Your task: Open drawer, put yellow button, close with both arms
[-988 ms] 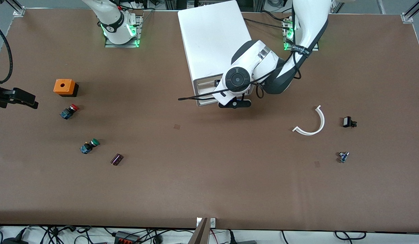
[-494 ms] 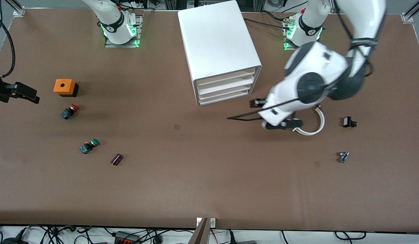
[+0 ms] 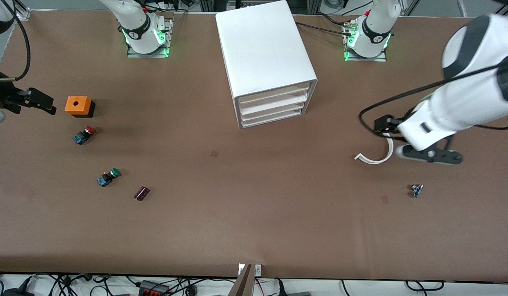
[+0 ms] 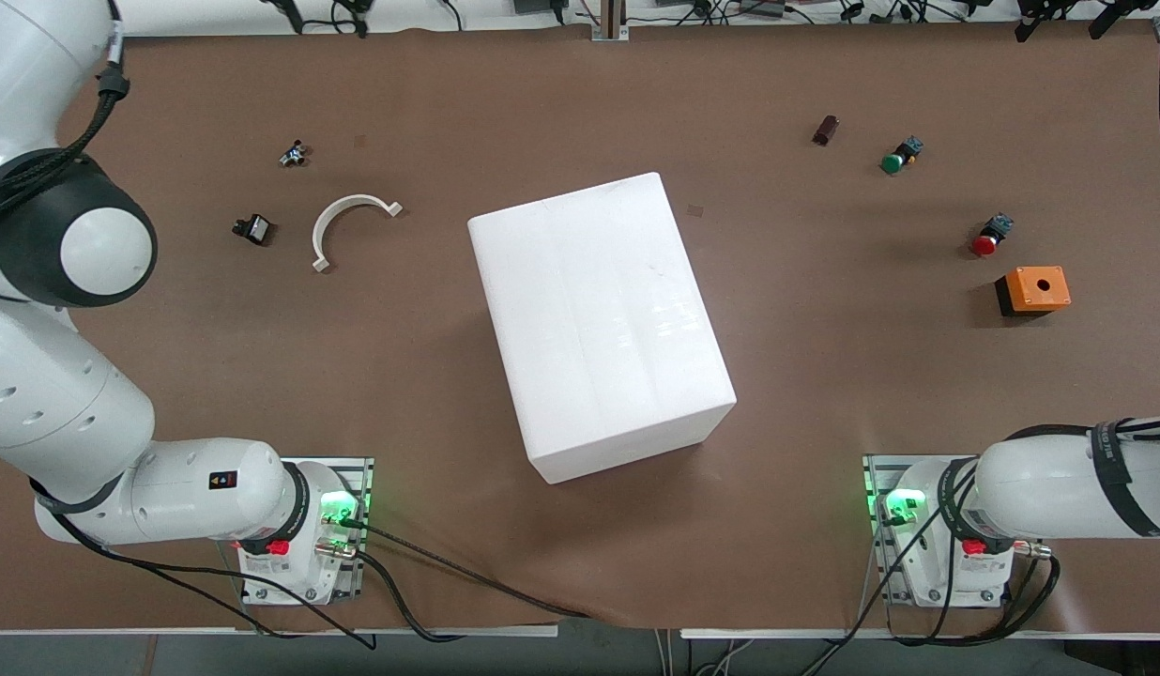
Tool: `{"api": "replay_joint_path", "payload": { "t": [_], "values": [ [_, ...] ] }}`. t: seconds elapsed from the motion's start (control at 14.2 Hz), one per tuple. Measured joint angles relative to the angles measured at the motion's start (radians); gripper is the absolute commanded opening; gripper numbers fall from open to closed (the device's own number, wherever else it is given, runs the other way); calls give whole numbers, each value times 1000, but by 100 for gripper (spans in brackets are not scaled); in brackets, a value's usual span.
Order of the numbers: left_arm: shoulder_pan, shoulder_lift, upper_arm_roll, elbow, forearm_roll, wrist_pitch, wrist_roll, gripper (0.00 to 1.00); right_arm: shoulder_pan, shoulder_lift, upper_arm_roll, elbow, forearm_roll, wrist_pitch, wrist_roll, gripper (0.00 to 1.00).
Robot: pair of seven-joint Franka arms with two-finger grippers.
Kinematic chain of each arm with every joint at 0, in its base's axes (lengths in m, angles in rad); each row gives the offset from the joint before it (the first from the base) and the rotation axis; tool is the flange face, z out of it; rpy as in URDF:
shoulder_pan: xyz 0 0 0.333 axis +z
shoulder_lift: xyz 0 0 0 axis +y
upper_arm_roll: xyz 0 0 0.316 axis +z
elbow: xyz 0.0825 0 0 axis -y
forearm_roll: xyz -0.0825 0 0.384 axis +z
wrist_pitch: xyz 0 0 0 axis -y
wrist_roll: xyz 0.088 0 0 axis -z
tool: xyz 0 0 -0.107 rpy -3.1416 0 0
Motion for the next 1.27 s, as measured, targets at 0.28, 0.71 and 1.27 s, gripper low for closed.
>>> {"api": "replay_joint_path", "payload": {
  "t": [0.28, 0.71, 1.27],
  "values": [
    [-85, -186, 201, -202, -58, 71, 94, 100, 10, -7, 2, 0, 0, 0, 0, 100],
    [-124, -360, 314, -452, -82, 222, 112, 100, 11, -7, 2, 2, 0, -10, 0, 100],
    [-137, -361, 314, -455, -82, 213, 111, 100, 10, -7, 1, 13, 0, -19, 11, 100]
  ]
}}
